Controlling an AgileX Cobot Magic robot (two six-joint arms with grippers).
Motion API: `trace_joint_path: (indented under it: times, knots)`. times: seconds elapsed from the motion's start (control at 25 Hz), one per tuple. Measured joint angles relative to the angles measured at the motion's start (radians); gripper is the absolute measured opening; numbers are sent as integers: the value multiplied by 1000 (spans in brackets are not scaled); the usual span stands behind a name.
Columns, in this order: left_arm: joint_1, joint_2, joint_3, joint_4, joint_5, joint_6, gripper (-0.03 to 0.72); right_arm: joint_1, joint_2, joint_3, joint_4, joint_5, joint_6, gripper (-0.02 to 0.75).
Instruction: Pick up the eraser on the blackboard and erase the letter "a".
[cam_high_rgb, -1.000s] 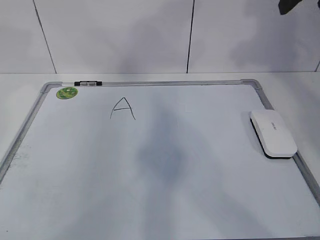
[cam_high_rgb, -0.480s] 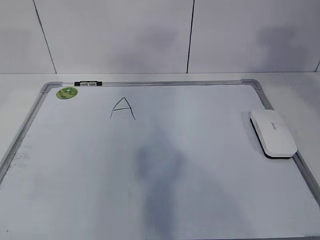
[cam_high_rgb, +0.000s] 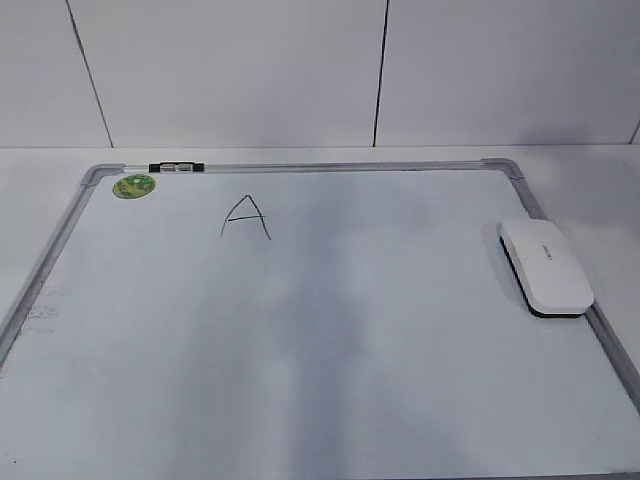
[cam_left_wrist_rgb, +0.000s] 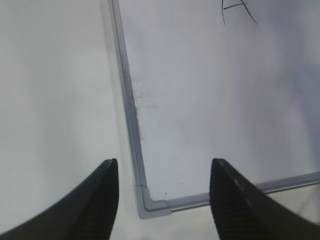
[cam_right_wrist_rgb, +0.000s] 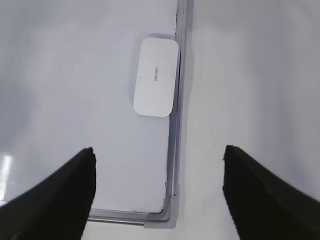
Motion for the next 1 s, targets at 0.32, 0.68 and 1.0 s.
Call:
trace_joint_path:
  times: [0.32, 0.68, 1.0]
  knots:
    - [-24, -199, 140, 15, 5, -4, 432, 0, -196, 180, 0, 0, 0, 594]
    - [-25, -441, 277, 15, 8, -13, 430, 0, -449, 376, 0, 4, 0, 594]
    - [-25, -595, 458, 15, 12, -24, 416, 0, -590, 512, -19, 4, 0, 594]
